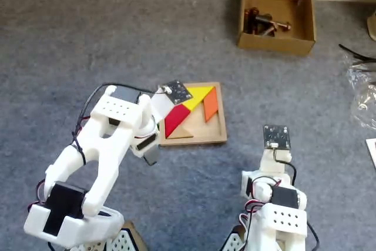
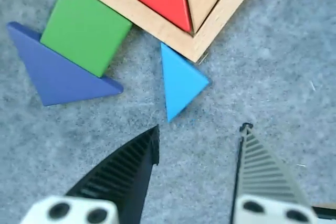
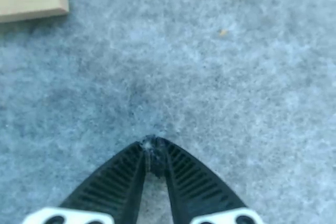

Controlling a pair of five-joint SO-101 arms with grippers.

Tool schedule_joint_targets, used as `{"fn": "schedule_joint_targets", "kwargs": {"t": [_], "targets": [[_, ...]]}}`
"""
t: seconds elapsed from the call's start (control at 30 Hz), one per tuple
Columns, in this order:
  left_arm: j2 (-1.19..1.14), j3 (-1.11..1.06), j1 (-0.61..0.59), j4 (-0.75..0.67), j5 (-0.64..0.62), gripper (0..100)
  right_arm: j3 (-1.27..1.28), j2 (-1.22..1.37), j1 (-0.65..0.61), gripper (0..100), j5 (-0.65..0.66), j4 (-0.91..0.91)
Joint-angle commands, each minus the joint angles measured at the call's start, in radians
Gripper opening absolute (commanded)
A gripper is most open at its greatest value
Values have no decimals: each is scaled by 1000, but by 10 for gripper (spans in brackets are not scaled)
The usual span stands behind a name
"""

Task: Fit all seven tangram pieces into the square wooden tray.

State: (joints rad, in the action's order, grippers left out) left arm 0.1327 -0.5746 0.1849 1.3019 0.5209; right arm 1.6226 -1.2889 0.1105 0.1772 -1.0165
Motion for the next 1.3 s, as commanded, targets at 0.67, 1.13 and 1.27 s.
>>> {"fn": "schedule_joint_targets", "kwargs": {"t": [0.67,1.13,1.27], "targets": [[-1,15,134,-115,75,270,31,-1,38,5,-3,-16],[-1,-41,44,-227,-31,270,31,-1,38,5,-3,-16],[-1,-102,42,-270,-31,270,31,-1,38,5,-3,-16]]}}
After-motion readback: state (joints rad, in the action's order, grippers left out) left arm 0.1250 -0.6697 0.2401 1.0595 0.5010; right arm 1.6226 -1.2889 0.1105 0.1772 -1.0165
